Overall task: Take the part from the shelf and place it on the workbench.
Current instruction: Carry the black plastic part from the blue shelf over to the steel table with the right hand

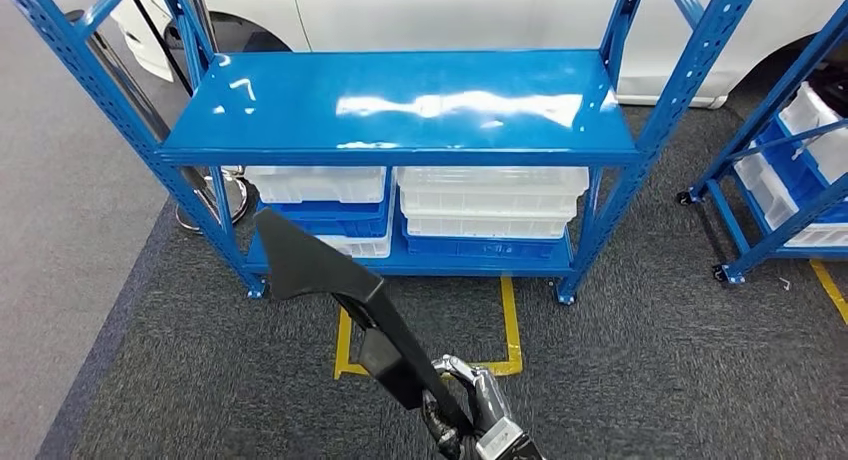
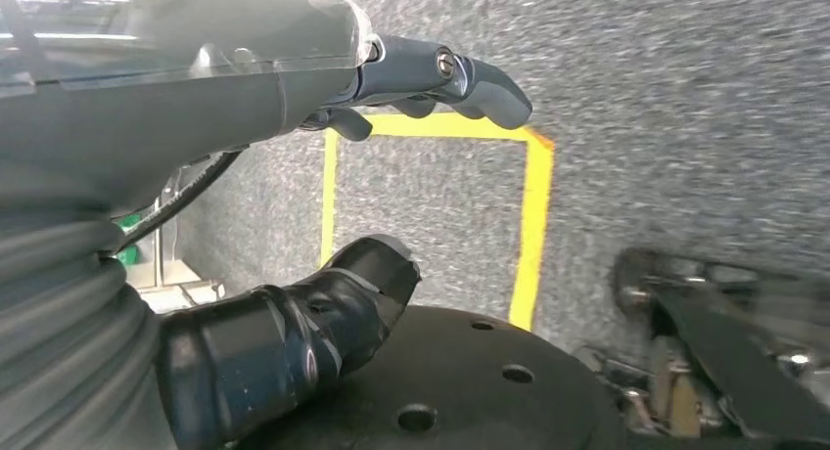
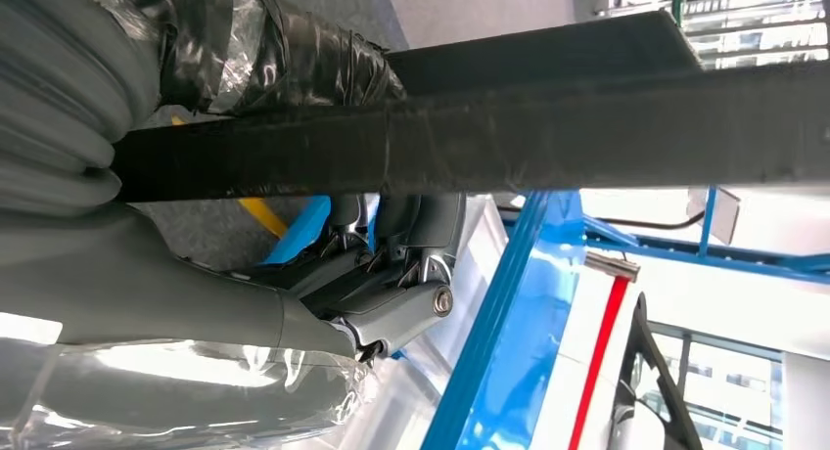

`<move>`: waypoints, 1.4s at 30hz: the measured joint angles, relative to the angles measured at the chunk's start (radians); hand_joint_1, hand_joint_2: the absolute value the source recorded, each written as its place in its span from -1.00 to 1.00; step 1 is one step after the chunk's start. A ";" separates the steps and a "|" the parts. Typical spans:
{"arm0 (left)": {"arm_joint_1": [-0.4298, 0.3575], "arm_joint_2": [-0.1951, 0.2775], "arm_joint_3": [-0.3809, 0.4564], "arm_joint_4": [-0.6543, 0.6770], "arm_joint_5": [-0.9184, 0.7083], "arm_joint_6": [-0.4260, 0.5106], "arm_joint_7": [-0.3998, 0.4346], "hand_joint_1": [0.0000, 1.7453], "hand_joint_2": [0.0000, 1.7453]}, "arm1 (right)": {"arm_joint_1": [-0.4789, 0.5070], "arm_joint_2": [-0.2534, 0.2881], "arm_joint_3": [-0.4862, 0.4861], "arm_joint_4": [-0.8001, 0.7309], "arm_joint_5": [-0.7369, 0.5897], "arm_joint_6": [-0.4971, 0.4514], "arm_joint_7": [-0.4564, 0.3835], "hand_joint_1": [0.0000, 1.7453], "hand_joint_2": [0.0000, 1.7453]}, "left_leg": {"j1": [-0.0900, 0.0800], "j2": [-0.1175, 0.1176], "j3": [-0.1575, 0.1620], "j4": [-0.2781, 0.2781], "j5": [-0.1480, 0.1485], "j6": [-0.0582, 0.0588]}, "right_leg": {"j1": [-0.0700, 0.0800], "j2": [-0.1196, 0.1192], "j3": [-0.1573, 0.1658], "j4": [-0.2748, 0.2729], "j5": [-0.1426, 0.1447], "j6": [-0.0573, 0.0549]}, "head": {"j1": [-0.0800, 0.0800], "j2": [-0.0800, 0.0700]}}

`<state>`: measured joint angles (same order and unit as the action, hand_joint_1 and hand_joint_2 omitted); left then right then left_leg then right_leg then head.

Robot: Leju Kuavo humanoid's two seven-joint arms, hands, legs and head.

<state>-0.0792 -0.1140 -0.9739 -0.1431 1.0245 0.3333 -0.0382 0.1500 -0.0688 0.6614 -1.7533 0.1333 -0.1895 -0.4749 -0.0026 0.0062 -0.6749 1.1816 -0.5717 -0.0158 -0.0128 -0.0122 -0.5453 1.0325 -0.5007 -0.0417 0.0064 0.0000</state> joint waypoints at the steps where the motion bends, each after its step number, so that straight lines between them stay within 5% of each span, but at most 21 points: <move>1: 0.000 0.000 0.000 0.000 0.000 0.000 0.000 -1.00 1.00 | 0.000 0.001 0.000 0.001 0.000 0.001 0.000 1.00 1.00 | 0.000 0.000 -0.007 0.059 -0.032 -0.002 | 0.002 -0.001 -0.016 0.001 0.013 -0.001 | 0.000 0.000; 2: 0.000 0.001 0.000 0.000 0.000 0.000 0.000 -1.00 1.00 | -0.001 0.001 0.001 0.003 0.000 0.002 0.000 1.00 1.00 | 0.000 0.000 -0.005 0.104 -0.039 -0.002 | 0.003 -0.001 -0.034 0.003 0.026 0.000 | 0.000 0.000; 4: 0.000 0.001 0.000 0.000 0.000 0.000 0.000 -1.00 1.00 | -0.001 0.001 0.001 0.005 -0.001 0.002 0.000 1.00 1.00 | 0.000 0.000 0.038 0.103 0.011 0.000 | 0.004 -0.002 -0.068 0.008 0.050 0.002 | 0.000 0.000; 6: 0.001 0.001 0.000 0.000 0.000 0.000 0.001 -1.00 1.00 | -0.001 0.002 0.001 0.006 -0.001 0.003 0.000 1.00 1.00 | 0.000 -0.003 0.138 -0.019 0.049 0.005 | 0.005 -0.001 -0.096 0.014 0.070 0.006 | 0.000 0.000; 8: 0.001 0.001 0.000 0.000 0.000 -0.001 0.001 -1.00 1.00 | -0.003 0.003 0.002 0.006 -0.001 0.003 -0.001 1.00 1.00 | -0.004 -0.006 0.231 -0.161 0.030 0.014 | 0.006 -0.001 -0.108 0.015 0.090 0.016 | 0.000 0.000; 9: 0.001 0.000 0.000 0.000 0.000 -0.001 0.001 -1.00 1.00 | -0.003 0.004 0.002 0.006 -0.001 0.004 -0.001 1.00 1.00 | -0.007 -0.007 0.251 -0.200 0.018 0.018 | 0.006 -0.002 -0.110 0.012 0.101 0.021 | 0.000 0.000; 11: 0.001 0.000 0.000 0.000 0.000 -0.002 0.001 -1.00 1.00 | -0.005 0.004 0.002 0.006 -0.001 0.004 -0.001 1.00 1.00 | -0.007 -0.005 0.245 -0.217 0.032 0.030 | 0.005 -0.003 -0.112 0.005 0.118 0.033 | 0.000 0.000; 12: 0.001 -0.001 0.000 0.000 0.000 -0.002 0.001 -1.00 1.00 | -0.005 0.004 0.003 0.006 -0.002 0.004 -0.001 1.00 1.00 | -0.006 -0.002 0.236 -0.221 0.045 0.038 | 0.004 0.000 -0.118 0.012 0.104 0.037 | 0.000 0.000; 14: 0.000 -0.003 0.000 0.000 0.000 -0.002 0.001 -1.00 1.00 | -0.004 0.004 0.003 0.007 -0.003 0.004 -0.001 1.00 1.00 | -0.003 0.004 0.211 -0.224 0.071 0.054 | 0.003 0.005 -0.138 0.075 0.018 0.043 | 0.001 0.000; 16: 0.000 -0.004 0.000 0.000 0.000 -0.002 0.001 -1.00 1.00 | -0.004 0.004 0.003 0.008 -0.006 0.006 -0.002 1.00 1.00 | -0.006 0.006 0.178 -0.218 0.095 0.061 | 0.001 0.008 -0.160 0.196 -0.079 0.048 | 0.001 0.000; 17: 0.000 -0.004 0.000 0.000 0.000 -0.002 0.001 -1.00 1.00 | -0.004 0.004 0.003 0.008 -0.009 0.007 -0.002 1.00 1.00 | -0.007 0.007 0.160 -0.214 0.107 0.061 | 0.000 0.008 -0.163 0.250 -0.093 0.051 | 0.001 0.000; 19: -0.001 -0.004 0.000 0.000 0.000 -0.002 0.001 -1.00 1.00 | -0.005 0.004 0.003 0.009 -0.014 0.010 -0.003 1.00 1.00 | -0.008 0.007 0.119 -0.200 0.128 0.058 | -0.001 0.008 -0.136 0.282 -0.052 0.052 | 0.000 0.000; 21: -0.001 -0.004 -0.002 0.000 -0.017 -0.003 0.005 -1.00 1.00 | -0.008 0.004 0.003 0.009 -0.019 0.019 -0.003 1.00 1.00 | -0.009 0.007 0.081 -0.182 0.143 0.052 | -0.001 0.008 -0.047 0.183 -0.013 0.049 | 0.000 0.000; 23: -0.007 -0.010 -0.025 0.000 -0.092 -0.004 0.029 -1.00 1.00 | -0.018 0.005 0.005 0.009 -0.027 0.043 0.000 1.00 1.00 | -0.011 0.006 0.054 -0.165 0.158 0.044 | 0.004 0.009 0.044 0.044 -0.035 0.043 | 0.000 0.000; 26: -0.022 -0.011 -0.104 0.003 -0.186 -0.020 0.079 -1.00 1.00 | -0.038 0.015 0.009 0.009 -0.042 0.076 0.005 1.00 1.00 | -0.012 0.004 0.036 -0.162 0.182 0.030 | 0.006 0.009 0.059 -0.016 -0.048 0.031 | 0.001 0.000; 28: -0.018 0.013 -0.138 0.006 -0.186 -0.074 0.068 -1.00 1.00 | -0.041 0.020 0.009 0.009 -0.049 0.090 0.000 1.00 1.00 | -0.011 0.001 0.022 -0.139 0.146 0.018 | 0.001 0.005 0.041 -0.020 -0.028 0.016 | 0.001 0.000; 31: -0.002 0.050 -0.162 0.009 -0.170 -0.138 0.040 -1.00 1.00 | -0.039 0.020 0.008 0.009 -0.051 0.098 -0.004 1.00 1.00 | -0.002 -0.001 -0.013 0.015 0.003 0.003 | 0.001 0.003 0.005 -0.018 0.003 0.001 | 0.001 0.000; 32: 0.002 0.057 -0.166 0.010 -0.163 -0.141 0.038 -1.00 1.00 | -0.038 0.020 0.008 0.008 -0.052 0.098 -0.005 1.00 1.00 | 0.001 -0.001 -0.019 0.069 -0.023 -0.001 | 0.001 0.002 -0.010 -0.016 0.013 0.002 | 0.001 0.000; 34: 0.004 0.063 -0.171 0.011 -0.148 -0.139 0.040 -1.00 1.00 | -0.036 0.019 0.007 0.007 -0.056 0.098 -0.009 1.00 1.00 | 0.006 -0.001 -0.013 0.120 -0.020 -0.007 | 0.001 0.001 -0.035 -0.011 0.028 0.004 | 0.000 0.000; 38: 0.004 0.067 -0.172 0.011 -0.136 -0.134 0.044 -1.00 1.00 | -0.032 0.018 0.007 0.003 -0.061 0.098 -0.012 1.00 1.00 | 0.009 0.000 0.014 0.102 0.016 -0.010 | 0.000 0.000 -0.052 -0.007 0.037 0.007 | 0.000 0.000; 42: 0.003 0.074 -0.172 0.011 -0.110 -0.119 0.060 -1.00 1.00 | -0.021 0.005 0.005 -0.028 -0.072 0.099 -0.016 1.00 1.00 | 0.012 -0.006 0.197 -0.183 0.059 0.003 | -0.001 0.001 -0.099 0.001 0.085 0.037 | 0.001 0.000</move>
<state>-0.0759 -0.0398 -1.1457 -0.1323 0.9149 0.2147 0.0218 0.1293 -0.0640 0.6665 -1.7811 0.0613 -0.0905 -0.4911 0.0092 0.0001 -0.4781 0.9990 -0.5131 -0.0128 -0.0134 -0.0114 -0.6443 1.0337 -0.4160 -0.0051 0.0073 0.0000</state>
